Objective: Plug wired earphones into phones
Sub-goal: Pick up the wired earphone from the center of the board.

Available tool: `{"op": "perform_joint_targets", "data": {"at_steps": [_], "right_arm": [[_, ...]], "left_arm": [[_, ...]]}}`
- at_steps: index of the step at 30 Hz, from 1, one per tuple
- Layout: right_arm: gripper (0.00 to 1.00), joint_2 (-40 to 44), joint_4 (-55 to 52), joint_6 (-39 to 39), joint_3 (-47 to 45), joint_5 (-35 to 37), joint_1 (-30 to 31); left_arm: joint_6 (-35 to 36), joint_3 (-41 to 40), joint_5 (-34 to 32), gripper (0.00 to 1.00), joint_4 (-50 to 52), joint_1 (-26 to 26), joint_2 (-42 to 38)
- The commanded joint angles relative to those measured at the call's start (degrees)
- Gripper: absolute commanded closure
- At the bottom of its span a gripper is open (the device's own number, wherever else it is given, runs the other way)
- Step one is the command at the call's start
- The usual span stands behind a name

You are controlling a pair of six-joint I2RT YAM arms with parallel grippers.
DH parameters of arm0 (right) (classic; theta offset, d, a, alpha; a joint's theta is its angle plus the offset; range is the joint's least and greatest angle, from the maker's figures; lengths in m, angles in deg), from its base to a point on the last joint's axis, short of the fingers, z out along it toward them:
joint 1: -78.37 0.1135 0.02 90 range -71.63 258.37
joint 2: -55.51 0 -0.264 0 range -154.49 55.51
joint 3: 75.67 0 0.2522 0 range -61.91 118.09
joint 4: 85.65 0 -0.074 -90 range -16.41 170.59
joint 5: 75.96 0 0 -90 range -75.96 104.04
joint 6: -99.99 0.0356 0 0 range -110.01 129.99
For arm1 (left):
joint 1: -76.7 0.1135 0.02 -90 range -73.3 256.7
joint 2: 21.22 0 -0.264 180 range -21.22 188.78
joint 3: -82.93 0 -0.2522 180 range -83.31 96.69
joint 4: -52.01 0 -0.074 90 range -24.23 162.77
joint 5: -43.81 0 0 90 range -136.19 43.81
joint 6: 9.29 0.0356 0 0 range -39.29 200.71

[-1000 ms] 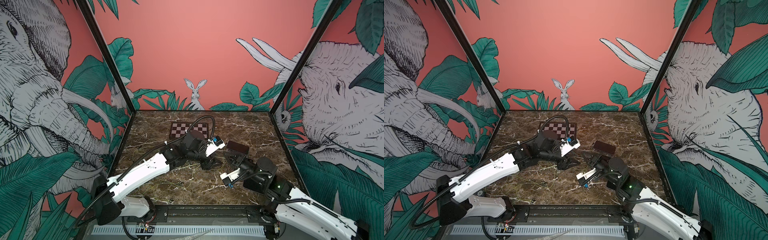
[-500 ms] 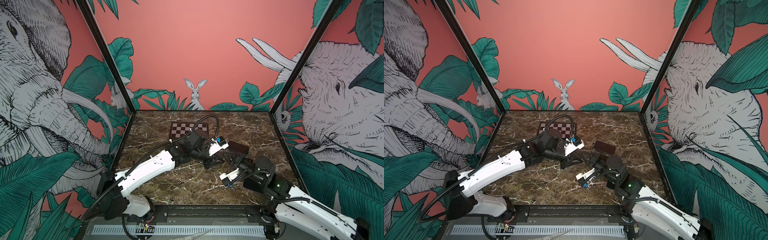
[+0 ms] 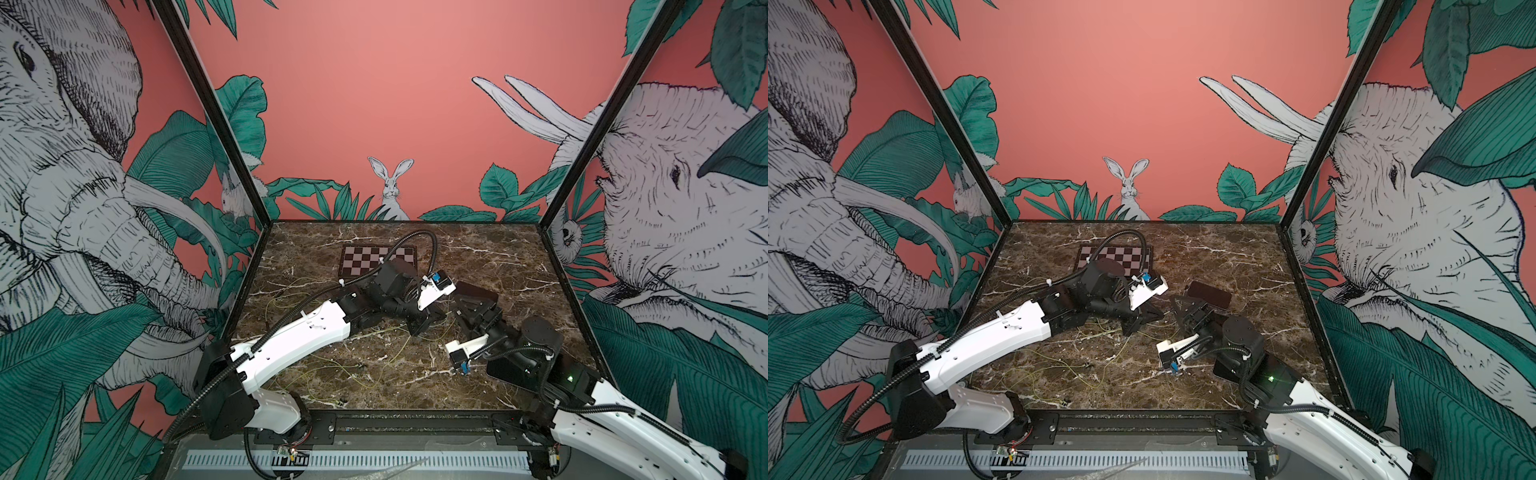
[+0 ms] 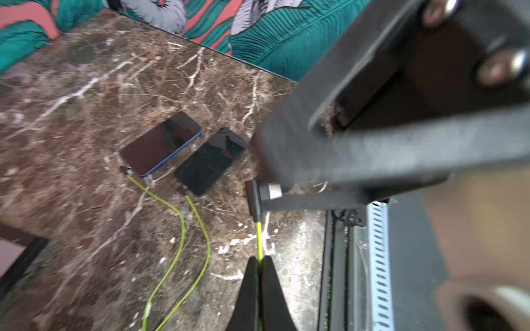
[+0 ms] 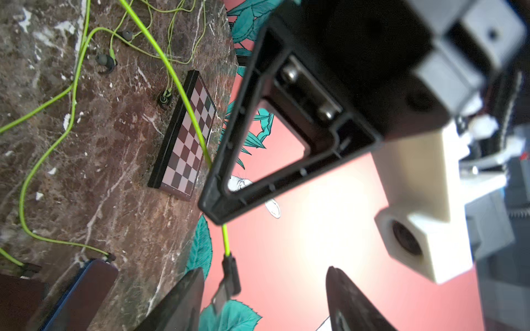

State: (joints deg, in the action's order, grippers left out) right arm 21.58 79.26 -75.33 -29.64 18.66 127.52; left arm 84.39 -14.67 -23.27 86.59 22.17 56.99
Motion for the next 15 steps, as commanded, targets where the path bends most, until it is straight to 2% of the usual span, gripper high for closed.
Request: {"op": "perform_joint_targets", "data": {"at_steps": [1,3,6,10,15], "right_arm": [[0.24,1.23,-9.42,21.87,3.65,4.91,0.3],[0.25,1.48,-14.62,35.11,6.04,4.34,0.25],[0.32,1.89,-14.87,52.53,7.7,3.73,0.25],[0.33,1.49,-12.6,64.33,7.68,-7.87,-0.25],[0.4,-5.63,-7.15,82.04,11.3,-23.2,-4.06]], "left_arm": [[3.77,-3.07,-11.09,1.0,-3.84,0.38,-4.59],[6.15,-5.53,-17.33,1.0,-6.69,0.38,-6.53],[9.46,-10.51,-21.32,1.0,-12.29,0.38,-10.43],[13.82,-18.31,-21.5,1.0,-22.18,0.38,-16.07],[16.82,-25.44,-18.43,1.0,-31.79,0.38,-21.01]]}}
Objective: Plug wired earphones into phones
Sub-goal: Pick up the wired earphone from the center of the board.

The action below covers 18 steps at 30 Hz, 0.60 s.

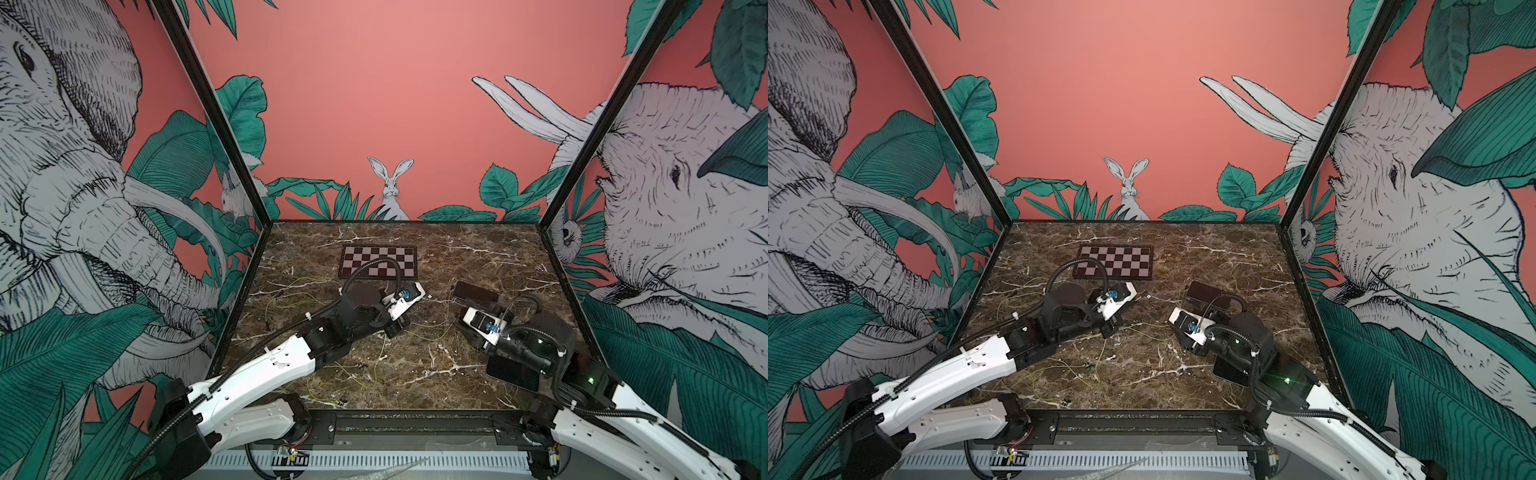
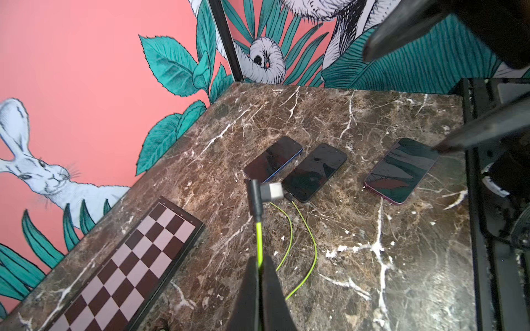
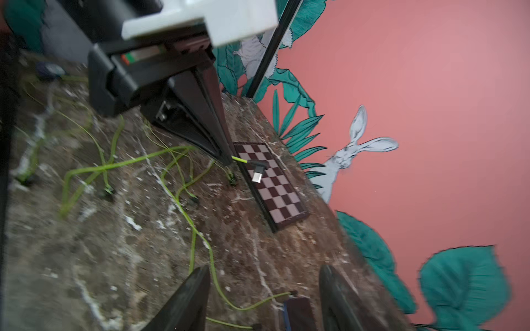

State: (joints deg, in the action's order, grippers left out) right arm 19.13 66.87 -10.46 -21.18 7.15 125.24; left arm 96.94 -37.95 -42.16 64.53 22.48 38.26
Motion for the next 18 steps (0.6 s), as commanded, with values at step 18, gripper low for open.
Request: {"op": "perform_joint_targets", "data": {"at_steps": [18], "right_arm": [[0.67,-18.46,6.15,32.84,14.94,-22.91,-5.93]], "left_arm": [[9.7,-3.81,2.75,1.0,-10.54,0.08,-5.41]]}}
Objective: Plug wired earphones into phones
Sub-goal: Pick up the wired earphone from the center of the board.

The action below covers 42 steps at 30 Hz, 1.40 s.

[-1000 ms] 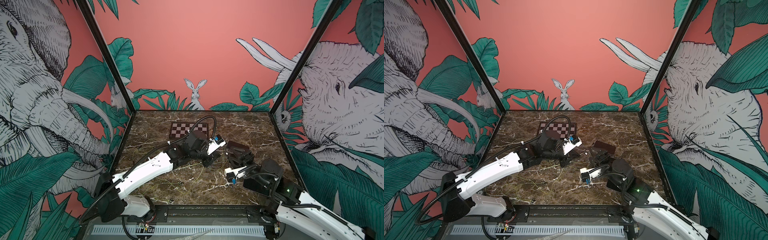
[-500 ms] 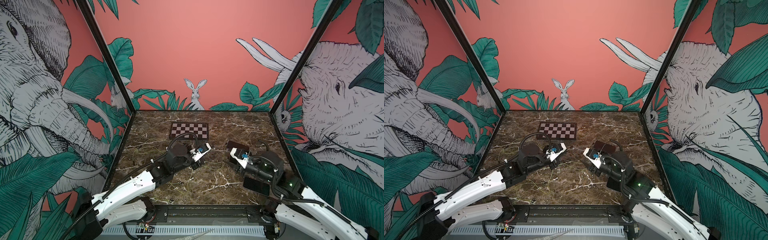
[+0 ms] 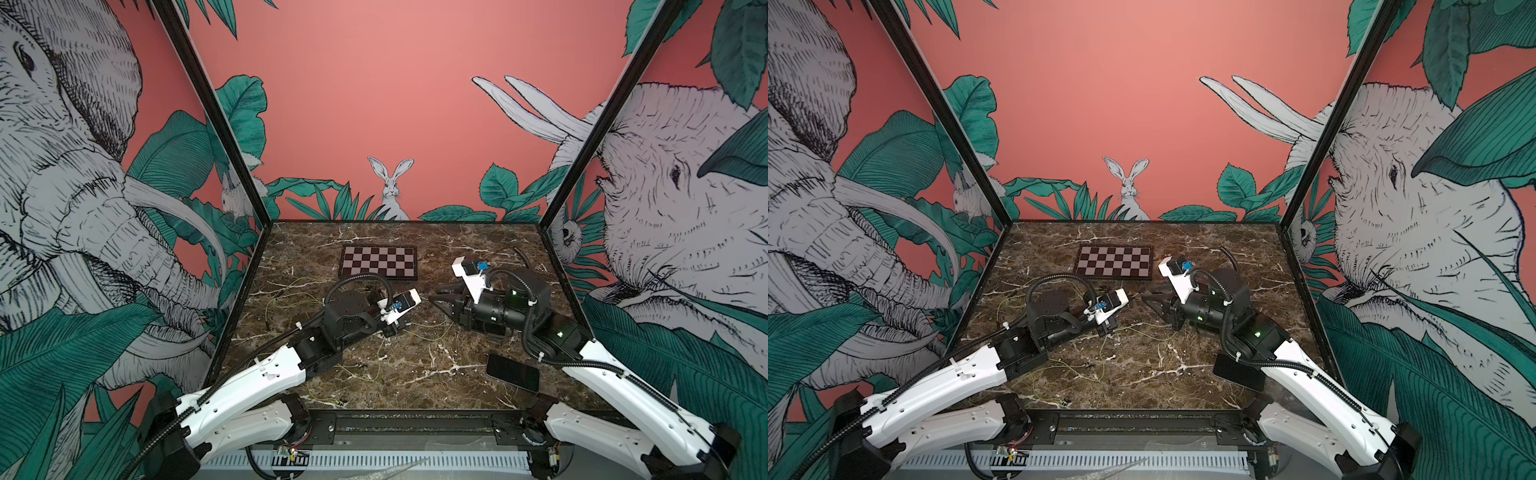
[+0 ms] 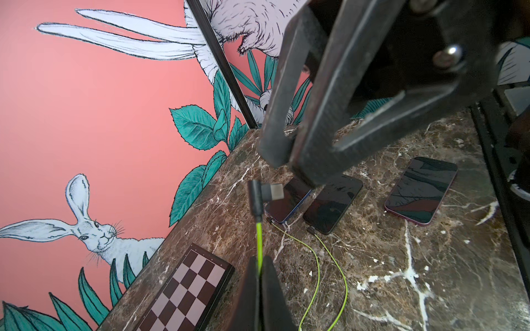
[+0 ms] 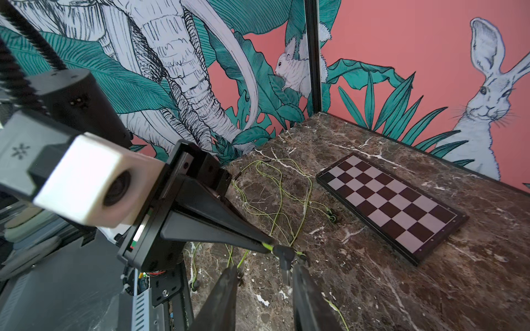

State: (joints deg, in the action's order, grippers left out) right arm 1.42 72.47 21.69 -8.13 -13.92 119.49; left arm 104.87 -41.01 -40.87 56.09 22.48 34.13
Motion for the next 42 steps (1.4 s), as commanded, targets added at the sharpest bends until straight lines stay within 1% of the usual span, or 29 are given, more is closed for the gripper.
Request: {"op": "perform_joint_targets", "data": {"at_steps": [1,6,8,13,15,17,21,27,29,31,32,33,34,35,36,39,40,42], "right_arm": [[0.67,-1.28,-0.03,0.61,2.32,-2.06,-0.19],[0.67,-2.44,-2.8,-0.73,3.47,0.15,-0.25],[0.73,-2.0,-1.75,-0.38,2.49,1.31,-0.18],[0.77,-1.34,-0.99,-0.35,1.9,1.22,-0.18],[0.81,-1.11,-0.61,-0.41,1.68,1.04,-0.24],[0.84,-1.27,-0.76,-0.54,1.7,0.09,-0.22],[0.87,-2.2,-0.76,-0.23,1.72,-2.86,-0.2],[0.94,-2.07,0.45,-0.13,1.37,-3.89,-0.23],[1.0,-1.86,-0.09,-1.05,1.42,-3.57,-0.2],[1.0,-1.56,-1.36,-3.25,1.57,-2.63,-0.18],[1.0,-1.27,-2.47,-5.23,1.64,-1.72,-0.2],[1.0,-0.84,-4.15,-8.0,1.75,-0.6,-0.21],[1.0,-0.38,-5.78,-10.51,1.85,0.47,-0.19],[1.0,0.25,-7.68,-13.47,1.86,1.79,-0.25],[1.0,1.06,-9.29,-17.42,1.45,2.92,-0.22],[1.0,3.71,-11.23,-29.01,-0.95,5.62,-0.23],[1.0,4.47,-11.53,-31.58,-1.44,6.36,-0.18],[1.0,6.01,-12.86,-37.88,-2.22,6.61,-0.25]], "left_arm": [[1.67,-0.66,1.65,1.0,-2.12,0.08,-1.18],[1.63,-0.82,1.63,1.0,-2.04,0.08,-1.39],[2.19,-0.82,1.59,1.0,-1.7,0.08,-1.41],[1.95,-1.0,1.1,1.0,-1.93,0.08,-1.39],[1.68,-1.0,1.33,1.0,-2.1,0.08,-1.41],[1.67,-1.0,1.35,1.0,-2.19,0.08,-1.3],[1.75,-0.88,1.27,1.0,-2.1,0.1,-1.25],[1.83,-0.91,1.36,1.0,-1.91,0.08,-1.18],[1.72,-0.88,1.46,1.0,-1.94,0.08,-1.13],[1.43,-0.75,1.54,1.0,-1.52,0.08,-1.21],[0.73,-0.48,1.34,0.88,-1.33,0.08,-1.09],[-0.21,-0.22,1.11,0.7,-1.23,0.08,-0.96],[-0.74,0.14,1.24,0.55,-0.91,0.08,-0.79],[-1.25,0.63,1.94,0.43,-0.27,0.08,-0.6],[-1.4,0.97,3.17,0.39,0.31,0.08,-0.51],[-1.83,0.9,7.45,0.37,0.37,0.12,-0.6],[-2.0,0.65,8.72,0.37,0.01,0.08,-0.6],[-3.25,0.56,11.16,0.43,-0.74,0.08,-0.37]]}}
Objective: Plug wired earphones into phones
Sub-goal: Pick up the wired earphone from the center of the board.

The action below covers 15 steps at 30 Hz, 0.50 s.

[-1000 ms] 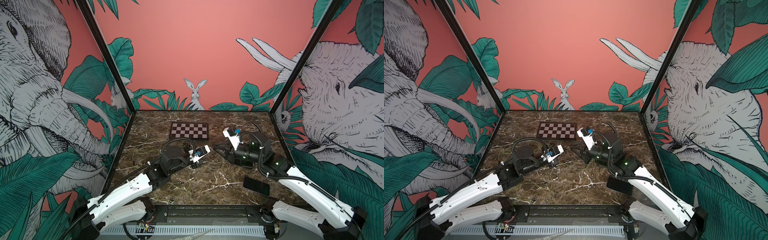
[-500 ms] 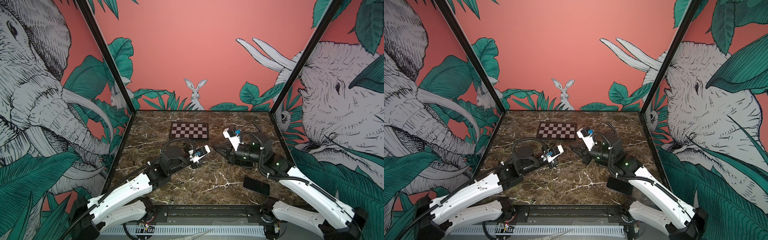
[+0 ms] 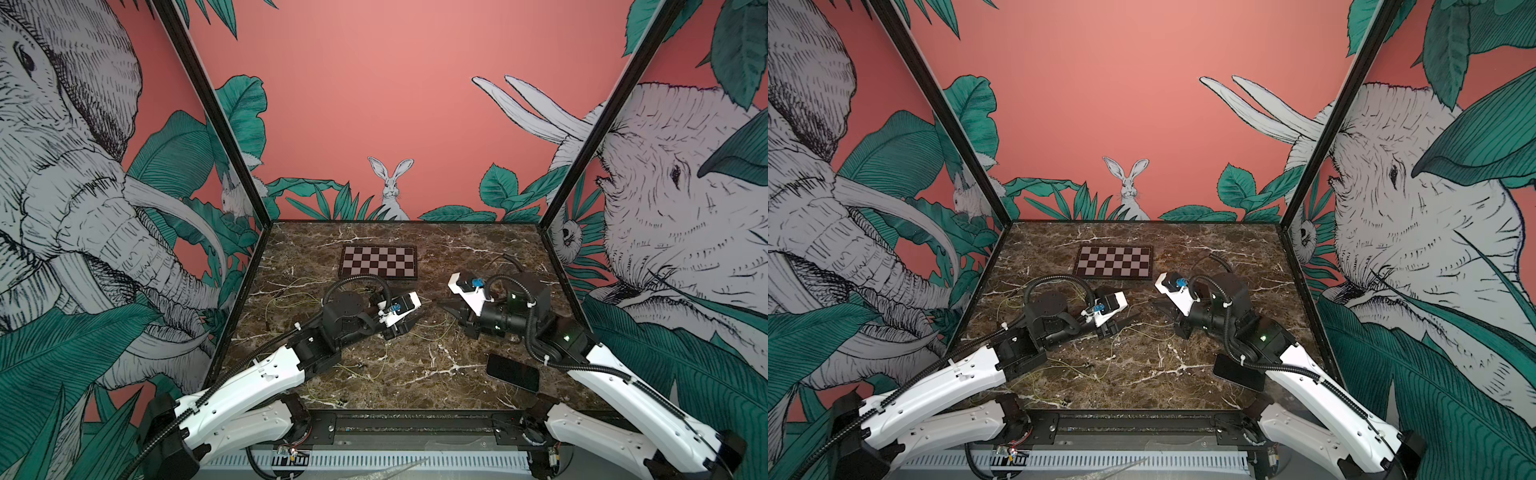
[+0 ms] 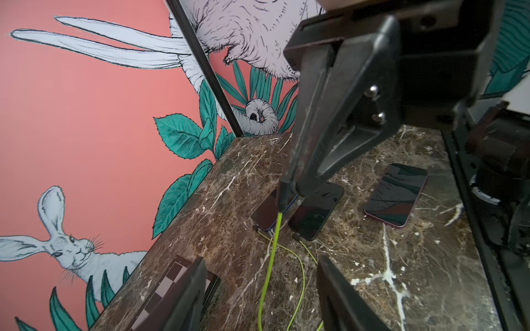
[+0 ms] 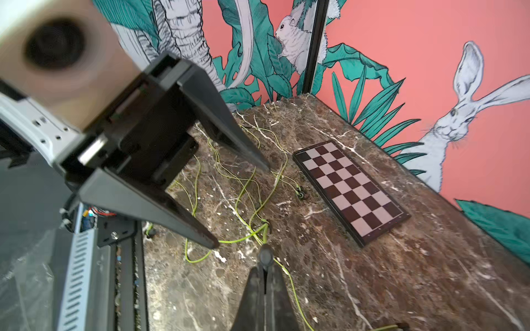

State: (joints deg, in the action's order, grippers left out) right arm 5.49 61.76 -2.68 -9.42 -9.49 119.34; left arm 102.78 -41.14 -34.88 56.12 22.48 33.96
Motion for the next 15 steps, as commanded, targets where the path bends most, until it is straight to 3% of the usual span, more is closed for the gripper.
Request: {"op": "perform_joint_targets", "data": {"at_steps": [1,6,15], "right_arm": [[1.0,2.5,-2.93,-16.33,-1.25,1.6,0.07],[1.0,2.96,-5.16,-28.76,-2.33,-3.27,0.49],[1.0,4.61,2.64,-31.69,-6.18,-3.74,2.18]], "left_arm": [[-1.47,0.72,6.27,0.47,-1.0,0.12,0.03],[-3.3,1.33,13.17,0.55,-2.29,0.08,1.7],[-3.34,3.06,15.4,0.67,0.31,0.08,4.84]]}}
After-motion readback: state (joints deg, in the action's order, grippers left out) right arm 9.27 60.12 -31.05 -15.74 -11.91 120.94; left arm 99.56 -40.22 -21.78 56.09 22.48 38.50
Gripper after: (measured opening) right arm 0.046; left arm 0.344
